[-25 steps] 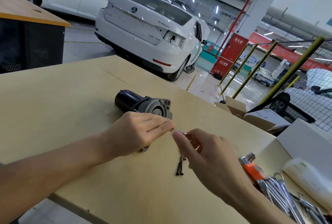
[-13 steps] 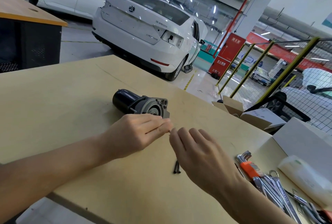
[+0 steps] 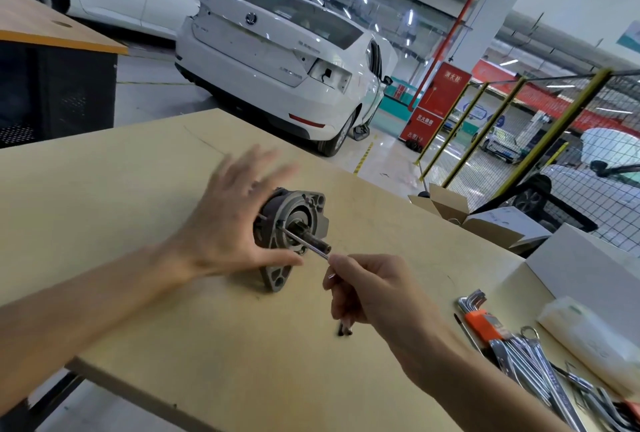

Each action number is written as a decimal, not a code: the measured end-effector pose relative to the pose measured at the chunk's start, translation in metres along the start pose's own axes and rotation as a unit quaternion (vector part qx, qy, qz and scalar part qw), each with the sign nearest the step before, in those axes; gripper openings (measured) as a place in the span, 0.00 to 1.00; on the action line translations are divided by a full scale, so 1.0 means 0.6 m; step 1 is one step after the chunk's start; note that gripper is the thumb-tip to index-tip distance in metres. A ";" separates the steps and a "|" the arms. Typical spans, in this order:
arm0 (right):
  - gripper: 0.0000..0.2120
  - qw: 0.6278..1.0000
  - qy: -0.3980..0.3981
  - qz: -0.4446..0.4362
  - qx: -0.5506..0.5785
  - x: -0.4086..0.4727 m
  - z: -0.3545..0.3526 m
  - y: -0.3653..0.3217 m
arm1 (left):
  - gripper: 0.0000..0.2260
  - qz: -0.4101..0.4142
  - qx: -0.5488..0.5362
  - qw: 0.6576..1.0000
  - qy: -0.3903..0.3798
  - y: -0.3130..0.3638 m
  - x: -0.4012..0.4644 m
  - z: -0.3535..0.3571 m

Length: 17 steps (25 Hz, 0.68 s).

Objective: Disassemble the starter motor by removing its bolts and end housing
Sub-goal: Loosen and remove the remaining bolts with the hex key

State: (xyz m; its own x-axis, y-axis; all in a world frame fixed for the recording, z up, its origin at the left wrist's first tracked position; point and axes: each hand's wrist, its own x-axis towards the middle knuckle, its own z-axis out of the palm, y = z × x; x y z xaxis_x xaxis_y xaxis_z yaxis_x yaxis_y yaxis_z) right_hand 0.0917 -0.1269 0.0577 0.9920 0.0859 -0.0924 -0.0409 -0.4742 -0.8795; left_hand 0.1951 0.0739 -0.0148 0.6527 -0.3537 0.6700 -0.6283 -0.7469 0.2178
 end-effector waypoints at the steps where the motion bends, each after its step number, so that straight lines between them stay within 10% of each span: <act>1: 0.19 1.000 0.008 -0.008 -0.023 0.000 0.001 -0.001 | 0.55 -0.087 -0.015 0.994 -0.069 -0.013 0.002 -0.003; 4: 0.19 0.977 0.059 -0.094 -0.185 -0.004 0.007 -0.004 | 0.58 -0.064 -0.014 0.988 -0.137 -0.038 0.003 0.016; 9: 0.17 0.824 0.088 -0.257 -0.498 -0.012 -0.002 -0.002 | 0.48 -0.029 -0.168 0.954 -0.248 -0.117 0.028 -0.022; 17: 0.16 0.878 0.194 -0.261 -0.351 0.023 -0.010 0.001 | 0.30 0.063 0.064 0.990 -0.105 -0.101 0.071 0.021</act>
State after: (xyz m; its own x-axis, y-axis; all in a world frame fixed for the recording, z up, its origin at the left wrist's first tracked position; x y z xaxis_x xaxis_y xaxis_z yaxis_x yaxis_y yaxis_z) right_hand 0.1062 -0.1314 0.0586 0.8254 0.2110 0.5236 0.3797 -0.8939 -0.2383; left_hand 0.2662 0.0970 -0.0086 0.6543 -0.5479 0.5212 -0.6605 -0.7497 0.0409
